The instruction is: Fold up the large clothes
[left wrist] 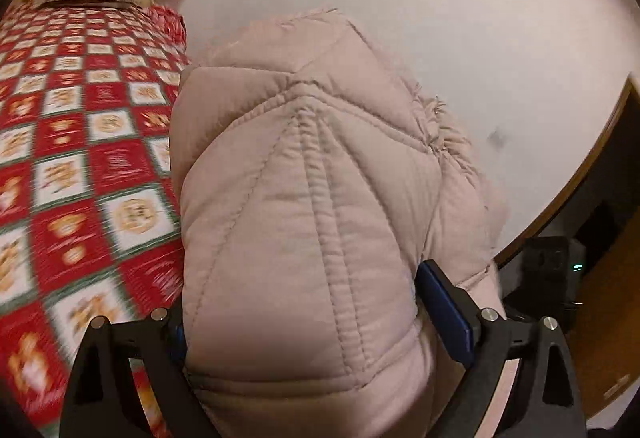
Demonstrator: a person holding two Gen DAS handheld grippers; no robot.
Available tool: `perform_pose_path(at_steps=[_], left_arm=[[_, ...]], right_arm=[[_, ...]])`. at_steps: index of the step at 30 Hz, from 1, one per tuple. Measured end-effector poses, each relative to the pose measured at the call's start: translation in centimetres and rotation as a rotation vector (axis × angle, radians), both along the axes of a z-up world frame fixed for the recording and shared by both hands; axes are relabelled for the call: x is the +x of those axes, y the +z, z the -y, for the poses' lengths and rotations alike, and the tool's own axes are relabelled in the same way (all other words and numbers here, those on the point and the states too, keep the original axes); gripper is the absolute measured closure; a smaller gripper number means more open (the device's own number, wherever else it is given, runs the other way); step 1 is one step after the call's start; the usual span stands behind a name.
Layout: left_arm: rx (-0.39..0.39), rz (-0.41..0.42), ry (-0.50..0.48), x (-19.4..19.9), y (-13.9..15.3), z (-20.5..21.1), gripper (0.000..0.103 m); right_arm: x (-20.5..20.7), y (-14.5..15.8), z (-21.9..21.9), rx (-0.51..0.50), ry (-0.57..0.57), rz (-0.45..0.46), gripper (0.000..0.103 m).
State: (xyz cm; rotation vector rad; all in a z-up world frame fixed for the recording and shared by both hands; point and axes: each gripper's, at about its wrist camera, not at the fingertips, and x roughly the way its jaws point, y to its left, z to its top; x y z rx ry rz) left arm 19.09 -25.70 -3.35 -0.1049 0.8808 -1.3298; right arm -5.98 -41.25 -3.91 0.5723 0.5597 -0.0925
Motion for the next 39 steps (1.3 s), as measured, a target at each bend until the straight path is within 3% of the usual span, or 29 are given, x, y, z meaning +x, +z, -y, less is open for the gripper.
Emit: perform_pose_path(at_steps=[4,7,11,13,16,20,22,23,28,31,34,39], left_arm=[[0.157,0.086,0.024,0.2,-4.1,6.2,0.009],[0.213,0.108,0.07,1.3,-5.3,7.4,0.004],[0.265,0.096,0.136,1.9,-6.6,8.1,0.001],[0.26,0.089,0.144,1.9,-7.2,8.3,0.001],[0.272,0.118,0.144,1.9,-7.2,8.9,0.001],[0.293,0.16,0.178,2.0,-6.9,9.5,0.001],[0.305,0.193,0.193,1.5,-6.6,9.6,0.001],[0.314,0.217,0.204,1.2,-6.4,9.7,0.001],[0.349,0.326,0.24,-0.8,-5.4,9.2,0.001],[0.368,0.362,0.247,-0.9,-5.2,9.3,0.001],[0.377,0.375,0.246,-0.8,-5.4,9.6,0.001],[0.381,0.422,0.247,-1.4,-5.6,10.5,0.001]], right_arm=[[1.2,-6.0,5.5,0.059,-0.12,-0.082,0.053],[2.1,-9.1,7.8,0.181,-0.139,-0.052,0.052],[3.3,-11.3,9.4,0.277,-0.163,-0.051,0.037],[3.3,-11.6,10.1,0.31,-0.171,-0.041,0.035],[1.7,-9.5,9.9,0.241,-0.213,-0.044,0.03],[-3.9,-4.2,8.5,0.077,-0.353,0.034,0.03],[-4.5,-1.2,7.0,-0.023,-0.358,0.072,0.037],[-3.8,0.3,5.9,-0.08,-0.329,0.077,0.045],[4.1,4.3,3.0,-0.352,-0.249,-0.011,0.054],[7.9,2.1,5.1,-0.305,-0.259,-0.082,0.058],[10.2,-2.3,6.5,-0.243,-0.267,-0.197,0.058],[8.8,-5.9,6.7,-0.21,-0.309,-0.176,0.058]])
